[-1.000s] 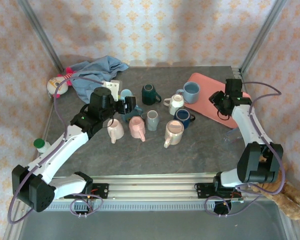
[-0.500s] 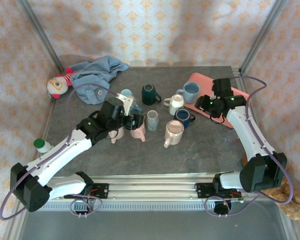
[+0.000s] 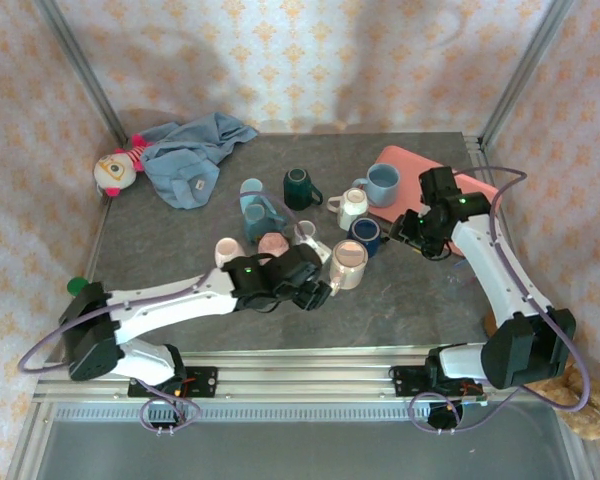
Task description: Turn the mug right side up
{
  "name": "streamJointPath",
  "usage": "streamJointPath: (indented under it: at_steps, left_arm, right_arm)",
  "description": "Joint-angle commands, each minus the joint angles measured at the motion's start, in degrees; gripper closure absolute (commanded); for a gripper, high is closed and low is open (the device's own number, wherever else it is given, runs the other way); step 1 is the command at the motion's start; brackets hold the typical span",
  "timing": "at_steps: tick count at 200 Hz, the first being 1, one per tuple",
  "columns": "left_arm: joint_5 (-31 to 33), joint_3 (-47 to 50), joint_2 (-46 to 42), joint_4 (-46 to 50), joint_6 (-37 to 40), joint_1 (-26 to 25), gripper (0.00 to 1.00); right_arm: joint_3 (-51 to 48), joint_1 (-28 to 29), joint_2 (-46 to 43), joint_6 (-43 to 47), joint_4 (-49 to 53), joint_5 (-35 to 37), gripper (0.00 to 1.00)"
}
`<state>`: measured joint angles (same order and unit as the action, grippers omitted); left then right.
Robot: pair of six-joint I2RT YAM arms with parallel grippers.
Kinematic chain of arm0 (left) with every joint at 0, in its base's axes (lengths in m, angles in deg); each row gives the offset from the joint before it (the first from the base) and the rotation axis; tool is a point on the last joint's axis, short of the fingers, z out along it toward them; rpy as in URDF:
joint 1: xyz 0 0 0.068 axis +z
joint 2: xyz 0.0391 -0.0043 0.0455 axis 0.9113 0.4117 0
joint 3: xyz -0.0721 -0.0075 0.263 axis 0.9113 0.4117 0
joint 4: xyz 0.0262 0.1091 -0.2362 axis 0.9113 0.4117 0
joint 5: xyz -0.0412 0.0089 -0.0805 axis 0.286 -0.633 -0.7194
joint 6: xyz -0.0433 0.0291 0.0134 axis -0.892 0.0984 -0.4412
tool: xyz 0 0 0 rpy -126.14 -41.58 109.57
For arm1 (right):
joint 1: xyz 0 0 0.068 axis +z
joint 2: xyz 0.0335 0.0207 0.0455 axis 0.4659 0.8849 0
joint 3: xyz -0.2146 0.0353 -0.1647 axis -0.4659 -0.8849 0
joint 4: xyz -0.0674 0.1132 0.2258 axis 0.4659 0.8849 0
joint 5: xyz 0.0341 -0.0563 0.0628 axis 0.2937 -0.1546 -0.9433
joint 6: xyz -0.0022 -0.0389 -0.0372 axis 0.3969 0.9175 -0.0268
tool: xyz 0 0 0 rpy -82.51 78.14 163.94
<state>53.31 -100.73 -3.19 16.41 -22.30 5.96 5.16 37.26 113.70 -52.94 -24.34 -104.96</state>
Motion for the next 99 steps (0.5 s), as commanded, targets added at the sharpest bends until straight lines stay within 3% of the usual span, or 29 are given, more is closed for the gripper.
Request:
streamJointPath:
  at_steps: [1, 31, 99]
  left_arm:
    - [6.05, -5.72, 3.71, 2.77, -4.05, -2.28, 0.28]
    - [8.10, -10.42, 8.89, 3.76, -5.62, -4.82, 0.28]
    - [9.32, -15.11, 14.53, 7.75, -9.89, -5.23, 0.34]
  right_arm:
    - [-0.78, 0.17, -3.95, -1.98, 1.72, -0.69, 0.46]
    - [-2.31, 0.20, -5.82, -2.23, 1.18, -0.16, 0.46]
    - [-4.30, 0.08, -9.63, -1.46, 1.39, -2.21, 0.45]
